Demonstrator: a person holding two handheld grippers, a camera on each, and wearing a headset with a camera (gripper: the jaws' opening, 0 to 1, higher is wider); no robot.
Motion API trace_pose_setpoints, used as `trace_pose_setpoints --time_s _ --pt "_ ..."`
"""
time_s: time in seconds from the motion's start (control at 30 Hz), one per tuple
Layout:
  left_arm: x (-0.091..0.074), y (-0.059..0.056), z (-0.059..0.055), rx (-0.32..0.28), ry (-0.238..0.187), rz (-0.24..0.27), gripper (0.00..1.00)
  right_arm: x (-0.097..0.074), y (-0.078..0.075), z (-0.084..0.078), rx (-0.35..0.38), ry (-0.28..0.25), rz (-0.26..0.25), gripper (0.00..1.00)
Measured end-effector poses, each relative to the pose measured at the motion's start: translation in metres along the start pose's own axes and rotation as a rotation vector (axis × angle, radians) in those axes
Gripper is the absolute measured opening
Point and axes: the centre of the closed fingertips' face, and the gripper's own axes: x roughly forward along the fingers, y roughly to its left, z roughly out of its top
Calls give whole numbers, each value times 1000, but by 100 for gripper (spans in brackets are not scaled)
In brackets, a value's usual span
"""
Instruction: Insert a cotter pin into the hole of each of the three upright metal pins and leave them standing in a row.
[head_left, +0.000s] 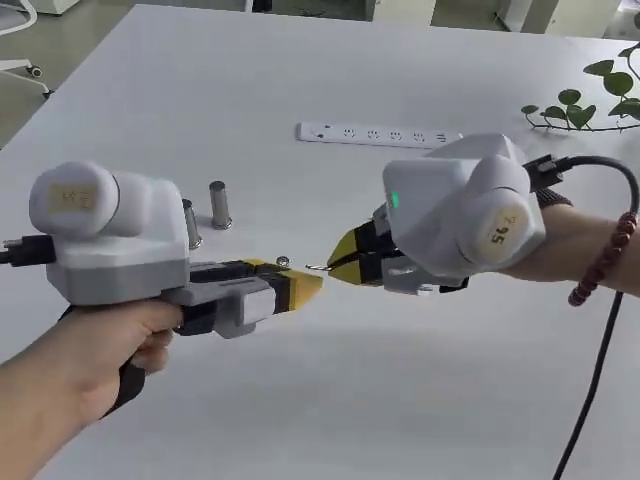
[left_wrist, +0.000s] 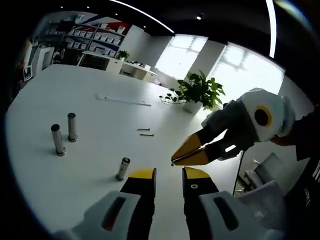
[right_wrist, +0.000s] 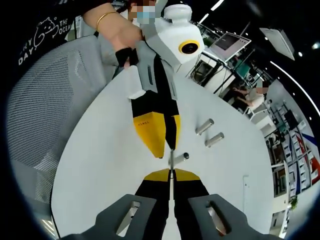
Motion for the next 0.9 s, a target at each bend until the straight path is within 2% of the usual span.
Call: trace_pose_setpoints --time_s 0.17,0.37,0.6,0.67,0.77,0.9 --pt "1 -2 3 -24 -16 -14 11 0 4 4 -11 -6 8 0" --pt "3 -5 1 -43 -10 -30 1 1 4 9 -14 -16 5 0" --pt "2 -5 -1 -63 -7 -35 1 2 5 11 -34 -13 7 0" --pt "2 -5 -2 -91 -8 -42 0 3 6 11 -29 -13 8 0" --pt "1 -4 -2 -100 -10 -47 0 3 6 12 -19 -18 12 0" --pt "1 -5 -4 -64 0 -49 0 4 7 12 19 -25 25 0"
